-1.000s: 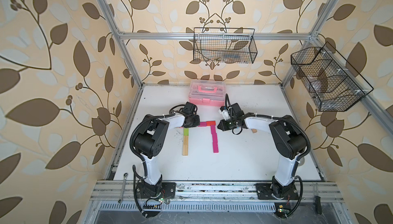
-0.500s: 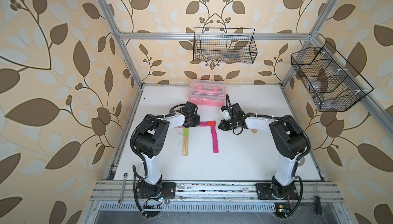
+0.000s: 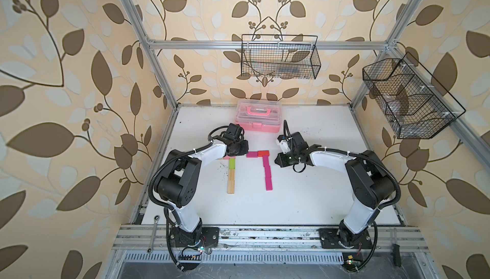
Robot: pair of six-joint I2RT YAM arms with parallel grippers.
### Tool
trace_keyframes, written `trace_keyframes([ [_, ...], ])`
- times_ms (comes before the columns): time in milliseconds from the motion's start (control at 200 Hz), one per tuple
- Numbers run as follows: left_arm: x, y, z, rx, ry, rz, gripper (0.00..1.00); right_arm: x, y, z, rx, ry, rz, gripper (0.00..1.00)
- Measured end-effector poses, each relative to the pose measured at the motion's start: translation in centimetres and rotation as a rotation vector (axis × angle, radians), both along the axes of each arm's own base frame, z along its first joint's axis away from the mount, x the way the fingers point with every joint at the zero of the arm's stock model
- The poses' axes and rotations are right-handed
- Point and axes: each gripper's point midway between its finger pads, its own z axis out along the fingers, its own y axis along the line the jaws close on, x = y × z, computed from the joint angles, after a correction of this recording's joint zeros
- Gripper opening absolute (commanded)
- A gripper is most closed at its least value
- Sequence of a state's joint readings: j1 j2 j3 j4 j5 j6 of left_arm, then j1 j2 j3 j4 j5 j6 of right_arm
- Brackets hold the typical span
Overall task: Assemble the number 7 with building blocks
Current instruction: Adjust the building block at the center of the board.
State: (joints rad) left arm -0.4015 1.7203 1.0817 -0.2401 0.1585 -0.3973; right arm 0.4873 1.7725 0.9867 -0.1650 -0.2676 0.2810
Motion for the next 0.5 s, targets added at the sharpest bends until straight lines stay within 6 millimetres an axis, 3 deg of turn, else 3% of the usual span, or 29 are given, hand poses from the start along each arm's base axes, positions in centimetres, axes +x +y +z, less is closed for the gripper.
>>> trace_keyframes([
  [350,-3.8,-5.5,-0.6,-0.018,0.027,-0.157,0.00,-0.8,-0.3,0.7,0.002,-0.019,-0.005,0.17],
  [500,-4.8,-6.7,-2.4,-0.013,0.073,-0.179,0.00,-1.6,-0.9,0.2,-0.011,-0.006,-0.009,0.17],
])
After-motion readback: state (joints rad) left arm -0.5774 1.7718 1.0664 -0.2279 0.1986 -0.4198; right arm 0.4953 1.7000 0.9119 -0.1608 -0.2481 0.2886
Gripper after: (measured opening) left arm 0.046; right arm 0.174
